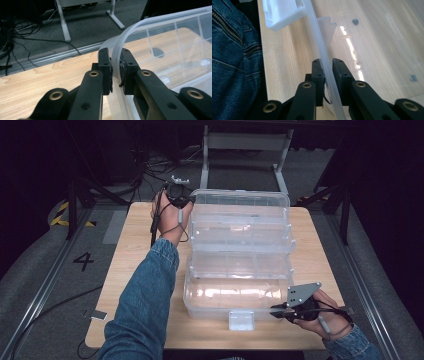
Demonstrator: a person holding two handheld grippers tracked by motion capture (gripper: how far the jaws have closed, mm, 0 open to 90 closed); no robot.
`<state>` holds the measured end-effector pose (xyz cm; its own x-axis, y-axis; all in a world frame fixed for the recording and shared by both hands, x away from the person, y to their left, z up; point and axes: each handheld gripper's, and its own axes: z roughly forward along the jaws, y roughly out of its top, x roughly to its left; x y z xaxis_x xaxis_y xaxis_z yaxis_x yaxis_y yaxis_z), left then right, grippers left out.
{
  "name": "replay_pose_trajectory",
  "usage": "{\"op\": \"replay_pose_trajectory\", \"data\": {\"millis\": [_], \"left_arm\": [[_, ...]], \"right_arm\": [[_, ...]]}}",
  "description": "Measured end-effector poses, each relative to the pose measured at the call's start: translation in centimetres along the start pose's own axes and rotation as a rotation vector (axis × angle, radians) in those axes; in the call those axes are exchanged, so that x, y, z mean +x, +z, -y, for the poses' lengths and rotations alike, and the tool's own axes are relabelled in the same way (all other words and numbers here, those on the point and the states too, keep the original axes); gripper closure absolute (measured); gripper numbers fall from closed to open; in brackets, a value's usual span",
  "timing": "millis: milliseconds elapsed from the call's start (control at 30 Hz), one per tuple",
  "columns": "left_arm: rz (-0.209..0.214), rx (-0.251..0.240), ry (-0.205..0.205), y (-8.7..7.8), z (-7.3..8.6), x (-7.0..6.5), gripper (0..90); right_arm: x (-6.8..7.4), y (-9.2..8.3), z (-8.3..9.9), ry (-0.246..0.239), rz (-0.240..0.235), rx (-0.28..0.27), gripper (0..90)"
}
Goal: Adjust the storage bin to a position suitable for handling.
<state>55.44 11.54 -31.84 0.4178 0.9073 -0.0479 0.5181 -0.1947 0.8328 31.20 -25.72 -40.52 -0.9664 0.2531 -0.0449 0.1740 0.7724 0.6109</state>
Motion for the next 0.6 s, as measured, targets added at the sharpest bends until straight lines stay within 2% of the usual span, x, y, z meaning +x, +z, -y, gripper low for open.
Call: {"op": "replay_pose_trajectory", "data": {"millis": [267,400,600], "left_arm": [[0.015,0.042,-0.021,2.0,0.3,0.8,83.4],[0.023,0.060,-0.047,3.0,0.7,1.1,83.4],[0.035,0.080,-0.065,3.8,1.0,1.5,83.1]], "right_arm": [[-0.1,0.0,0.1,0.004,-0.009,-0.005,80.7],[-0.1,0.0,0.1,0.005,-0.013,-0.006,80.6],[-0.1,0.0,0.0,0.006,-0.011,-0.004,80.6]]}}
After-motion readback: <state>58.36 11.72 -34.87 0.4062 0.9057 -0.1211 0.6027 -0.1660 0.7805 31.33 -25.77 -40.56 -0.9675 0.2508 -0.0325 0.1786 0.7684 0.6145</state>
